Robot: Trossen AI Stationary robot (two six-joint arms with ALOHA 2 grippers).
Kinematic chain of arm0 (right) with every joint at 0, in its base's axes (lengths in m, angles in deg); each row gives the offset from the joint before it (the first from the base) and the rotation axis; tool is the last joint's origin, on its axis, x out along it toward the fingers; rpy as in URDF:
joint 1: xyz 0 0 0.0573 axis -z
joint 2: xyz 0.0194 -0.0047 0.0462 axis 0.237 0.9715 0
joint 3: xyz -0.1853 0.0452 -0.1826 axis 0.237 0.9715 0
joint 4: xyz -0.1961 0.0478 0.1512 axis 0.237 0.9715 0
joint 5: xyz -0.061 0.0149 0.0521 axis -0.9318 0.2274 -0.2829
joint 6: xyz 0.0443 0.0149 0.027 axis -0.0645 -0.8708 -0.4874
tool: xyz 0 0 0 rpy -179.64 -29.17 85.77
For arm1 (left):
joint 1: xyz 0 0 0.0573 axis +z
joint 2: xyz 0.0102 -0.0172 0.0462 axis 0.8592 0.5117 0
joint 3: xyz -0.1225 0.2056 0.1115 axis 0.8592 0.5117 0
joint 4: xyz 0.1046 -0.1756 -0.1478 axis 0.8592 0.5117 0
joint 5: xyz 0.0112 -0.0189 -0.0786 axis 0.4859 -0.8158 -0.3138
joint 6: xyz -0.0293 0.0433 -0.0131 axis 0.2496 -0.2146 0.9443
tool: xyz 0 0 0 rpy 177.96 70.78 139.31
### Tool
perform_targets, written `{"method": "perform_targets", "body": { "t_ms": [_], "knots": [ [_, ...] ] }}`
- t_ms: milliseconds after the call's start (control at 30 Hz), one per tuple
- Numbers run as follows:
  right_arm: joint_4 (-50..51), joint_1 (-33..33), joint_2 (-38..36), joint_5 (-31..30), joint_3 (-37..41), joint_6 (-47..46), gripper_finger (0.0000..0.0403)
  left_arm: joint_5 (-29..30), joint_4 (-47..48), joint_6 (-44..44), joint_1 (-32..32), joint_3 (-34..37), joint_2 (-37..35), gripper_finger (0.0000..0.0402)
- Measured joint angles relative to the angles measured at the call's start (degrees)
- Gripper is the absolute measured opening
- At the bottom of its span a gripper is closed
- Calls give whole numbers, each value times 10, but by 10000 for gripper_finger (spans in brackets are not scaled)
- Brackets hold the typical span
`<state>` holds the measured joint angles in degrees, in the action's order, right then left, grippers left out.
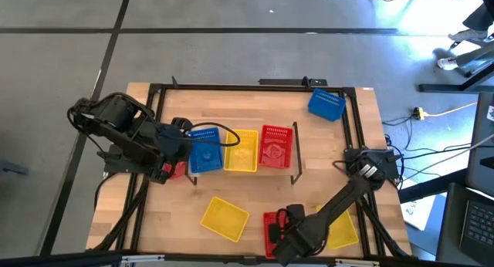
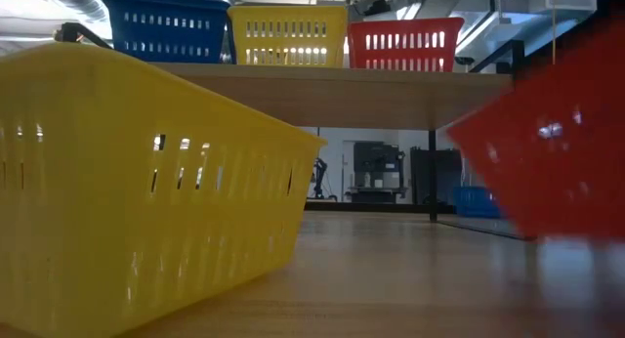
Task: Stack baskets on shelf by color
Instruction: Stack the bottom red bin on top of the red bin on the shelf
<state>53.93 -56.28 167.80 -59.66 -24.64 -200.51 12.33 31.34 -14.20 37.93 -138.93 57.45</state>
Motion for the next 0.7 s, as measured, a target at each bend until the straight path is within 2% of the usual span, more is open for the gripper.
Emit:
{"method": "perform_targets", "body": {
  "t_ms": [367,467,600,700],
  "knots": [
    [29,0,-78,-1,-56,21,1,0,0,0,0,0,0,0],
    [49,2,-88,-2,-95,56,1,0,0,0,0,0,0,0],
    [127,13,-88,-3,-174,92,0,0,0,0,0,0,0,0],
    [128,25,-94,-43,-214,144,0,0,0,0,0,0,0,0]
  ]
}}
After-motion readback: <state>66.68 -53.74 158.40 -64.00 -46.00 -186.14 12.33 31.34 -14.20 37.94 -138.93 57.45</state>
